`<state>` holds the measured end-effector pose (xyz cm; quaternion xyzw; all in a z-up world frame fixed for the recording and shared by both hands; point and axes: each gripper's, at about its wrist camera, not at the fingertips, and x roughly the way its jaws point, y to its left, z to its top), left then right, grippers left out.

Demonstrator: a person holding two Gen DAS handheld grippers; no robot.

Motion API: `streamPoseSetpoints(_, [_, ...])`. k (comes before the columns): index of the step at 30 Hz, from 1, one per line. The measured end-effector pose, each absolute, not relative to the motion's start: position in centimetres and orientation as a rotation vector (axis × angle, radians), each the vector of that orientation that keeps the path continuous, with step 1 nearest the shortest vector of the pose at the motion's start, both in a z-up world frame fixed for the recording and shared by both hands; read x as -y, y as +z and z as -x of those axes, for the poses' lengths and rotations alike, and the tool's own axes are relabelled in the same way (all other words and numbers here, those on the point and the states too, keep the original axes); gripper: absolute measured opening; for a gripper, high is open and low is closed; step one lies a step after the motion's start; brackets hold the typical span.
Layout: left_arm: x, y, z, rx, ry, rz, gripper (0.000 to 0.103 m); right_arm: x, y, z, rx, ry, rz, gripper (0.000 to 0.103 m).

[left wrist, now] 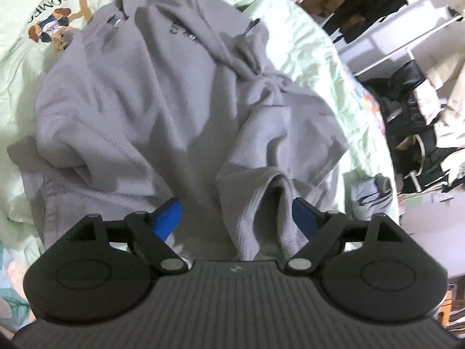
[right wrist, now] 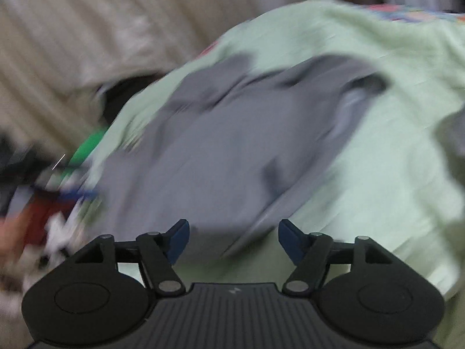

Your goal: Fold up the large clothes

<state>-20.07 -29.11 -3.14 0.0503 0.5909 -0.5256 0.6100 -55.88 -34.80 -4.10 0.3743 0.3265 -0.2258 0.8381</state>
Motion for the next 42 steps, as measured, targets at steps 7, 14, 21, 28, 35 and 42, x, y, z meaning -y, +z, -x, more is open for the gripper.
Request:
streamPoseSetpoints(7, [28.3, -3.8, 18.6, -1.393, -1.197, -0.089, 0.083, 29.6, -4.1, 49.3, -0.750, -0.526, -0.663, 0.080])
streamPoseSetpoints(14, [26.9, -4.0, 16.5, -1.349, -1.128, -0.069, 0.083, 33.4, -4.3, 48.4, -0.628, -0.599, -0.607, 0.008])
streamPoseSetpoints(21, [25.8, -4.6, 15.0, -1.176, -0.909, -0.210, 0.083, 34.5, 4.6, 53.7, -0.610, -0.898, -0.132, 0.007])
streamPoseSetpoints(28, [26.5, -5.2, 15.8, -1.080, -0.866, -0.380, 0.083, 27.6, 5.6, 57.2, -0.923, -0.820, 0.096, 0.007])
streamPoseSetpoints(35, [27.7, -5.4, 17.4, -1.040, -0.909, -0.517, 0.083, 28.6, -1.5, 60.9, -1.022, -0.516, -0.476, 0.019])
streamPoseSetpoints(42, [29.1, -6.1, 23.7, -0.752, -1.006, -0.880, 0.097, 29.2, -1.0, 63.7, -0.860, -0.630, -0.563, 0.053])
